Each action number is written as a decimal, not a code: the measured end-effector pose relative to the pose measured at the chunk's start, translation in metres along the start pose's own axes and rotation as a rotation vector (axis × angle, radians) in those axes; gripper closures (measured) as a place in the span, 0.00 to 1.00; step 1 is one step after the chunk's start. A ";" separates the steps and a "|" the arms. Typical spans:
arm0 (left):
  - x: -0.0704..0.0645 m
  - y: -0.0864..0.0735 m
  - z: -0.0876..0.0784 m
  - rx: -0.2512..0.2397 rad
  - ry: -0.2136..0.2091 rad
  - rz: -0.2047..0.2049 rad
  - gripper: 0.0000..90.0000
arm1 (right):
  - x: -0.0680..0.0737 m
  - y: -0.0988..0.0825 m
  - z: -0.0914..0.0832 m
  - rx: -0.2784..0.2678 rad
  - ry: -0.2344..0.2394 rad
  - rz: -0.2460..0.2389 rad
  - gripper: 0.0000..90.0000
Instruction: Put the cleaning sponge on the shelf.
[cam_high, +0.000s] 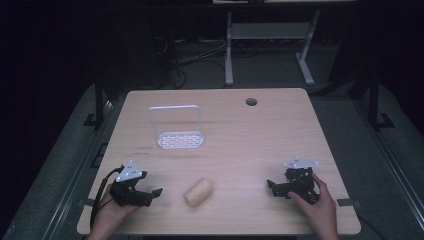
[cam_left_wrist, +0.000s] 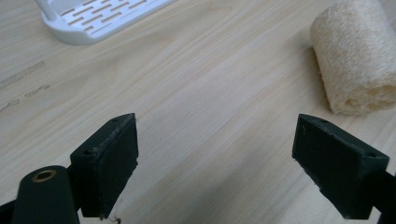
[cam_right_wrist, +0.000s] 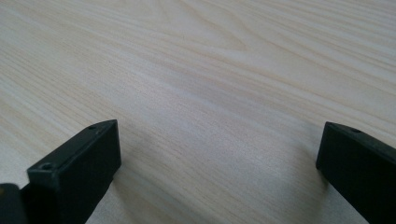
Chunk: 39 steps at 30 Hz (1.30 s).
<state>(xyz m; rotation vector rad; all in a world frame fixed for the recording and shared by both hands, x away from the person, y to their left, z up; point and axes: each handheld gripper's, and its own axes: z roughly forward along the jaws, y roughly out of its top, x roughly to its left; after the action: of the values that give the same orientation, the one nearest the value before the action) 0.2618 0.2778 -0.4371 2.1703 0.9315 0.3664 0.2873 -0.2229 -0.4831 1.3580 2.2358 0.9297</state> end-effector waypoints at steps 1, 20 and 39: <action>0.000 0.001 0.000 0.001 -0.004 0.001 0.16 | 0.000 0.000 0.000 0.000 0.000 0.000 0.00; -0.013 0.035 -0.005 -0.019 -0.047 0.022 0.16 | 0.000 0.000 0.000 -0.002 -0.002 -0.002 0.00; -0.031 0.058 0.011 -0.017 -0.096 0.070 0.16 | 0.000 0.000 0.000 -0.002 -0.002 -0.002 0.00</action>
<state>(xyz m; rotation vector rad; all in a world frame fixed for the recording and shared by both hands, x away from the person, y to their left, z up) 0.2751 0.2226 -0.4017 2.1891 0.7980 0.2998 0.2874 -0.2230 -0.4833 1.3553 2.2341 0.9296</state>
